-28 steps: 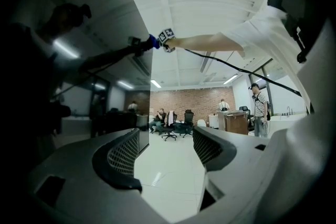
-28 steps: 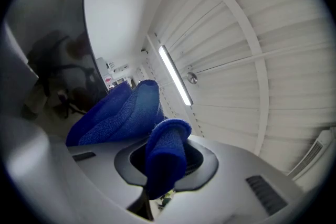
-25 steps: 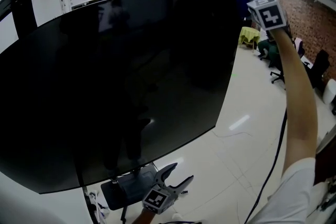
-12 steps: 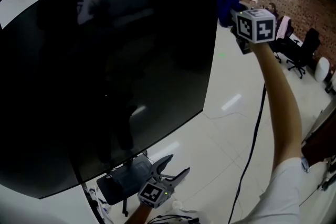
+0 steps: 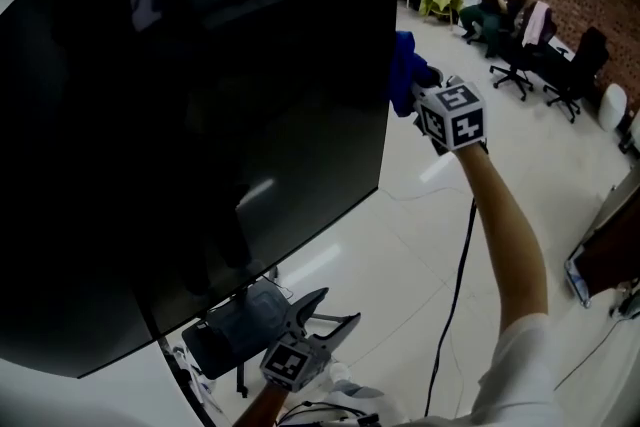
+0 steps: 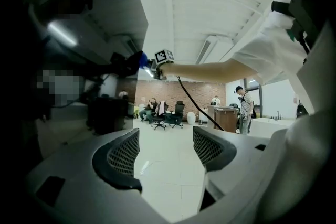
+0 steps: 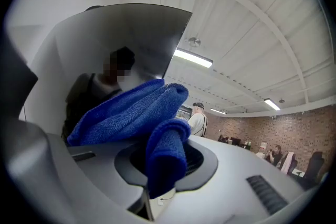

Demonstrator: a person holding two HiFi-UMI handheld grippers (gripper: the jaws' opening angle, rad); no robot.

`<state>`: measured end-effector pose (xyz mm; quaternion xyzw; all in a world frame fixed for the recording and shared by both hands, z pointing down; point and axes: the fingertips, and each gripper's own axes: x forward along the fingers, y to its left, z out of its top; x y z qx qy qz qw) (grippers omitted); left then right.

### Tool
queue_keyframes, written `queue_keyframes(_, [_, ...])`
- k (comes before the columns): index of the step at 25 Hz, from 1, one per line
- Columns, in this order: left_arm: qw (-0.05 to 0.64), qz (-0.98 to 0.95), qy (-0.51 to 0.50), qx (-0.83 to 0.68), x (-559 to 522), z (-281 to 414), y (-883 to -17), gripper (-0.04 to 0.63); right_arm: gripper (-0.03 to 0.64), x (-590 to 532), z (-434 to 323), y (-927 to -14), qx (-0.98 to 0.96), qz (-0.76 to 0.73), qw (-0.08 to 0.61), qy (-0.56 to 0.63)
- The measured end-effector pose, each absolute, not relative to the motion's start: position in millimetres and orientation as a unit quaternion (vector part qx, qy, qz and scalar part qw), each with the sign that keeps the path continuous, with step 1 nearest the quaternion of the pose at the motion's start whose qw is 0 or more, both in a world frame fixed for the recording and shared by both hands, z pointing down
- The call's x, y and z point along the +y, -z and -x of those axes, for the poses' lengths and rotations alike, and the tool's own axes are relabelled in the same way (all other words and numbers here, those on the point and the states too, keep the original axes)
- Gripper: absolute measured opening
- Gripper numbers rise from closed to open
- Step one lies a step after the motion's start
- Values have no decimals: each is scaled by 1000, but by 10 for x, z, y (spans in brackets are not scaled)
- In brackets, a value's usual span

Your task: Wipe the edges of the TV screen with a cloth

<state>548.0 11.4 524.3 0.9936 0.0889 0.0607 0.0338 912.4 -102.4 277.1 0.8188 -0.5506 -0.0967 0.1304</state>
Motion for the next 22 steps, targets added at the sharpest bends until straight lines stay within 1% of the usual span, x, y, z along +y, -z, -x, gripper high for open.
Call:
queue_keyframes(3, [40,-992,-71,93,143,-5463,-5350,316,74,-1032,-9088,-3190,-559,-816,121,82])
queue_keyframes(11, [55,-991,-78,96,196,-5458,-5432,316,72,-956,-8991,-4193,-549,-821,150,42])
queue_keyframes(17, [30,-989,-51,134,247,-5517,-5447,316,69,-991,-9139,-5060,-528,-842,113,-9])
queue_keyframes(22, [34,-989,-55,130,192,-5469,-5481,316,69,-968,-9183,-5783,-513,-848,109,-74])
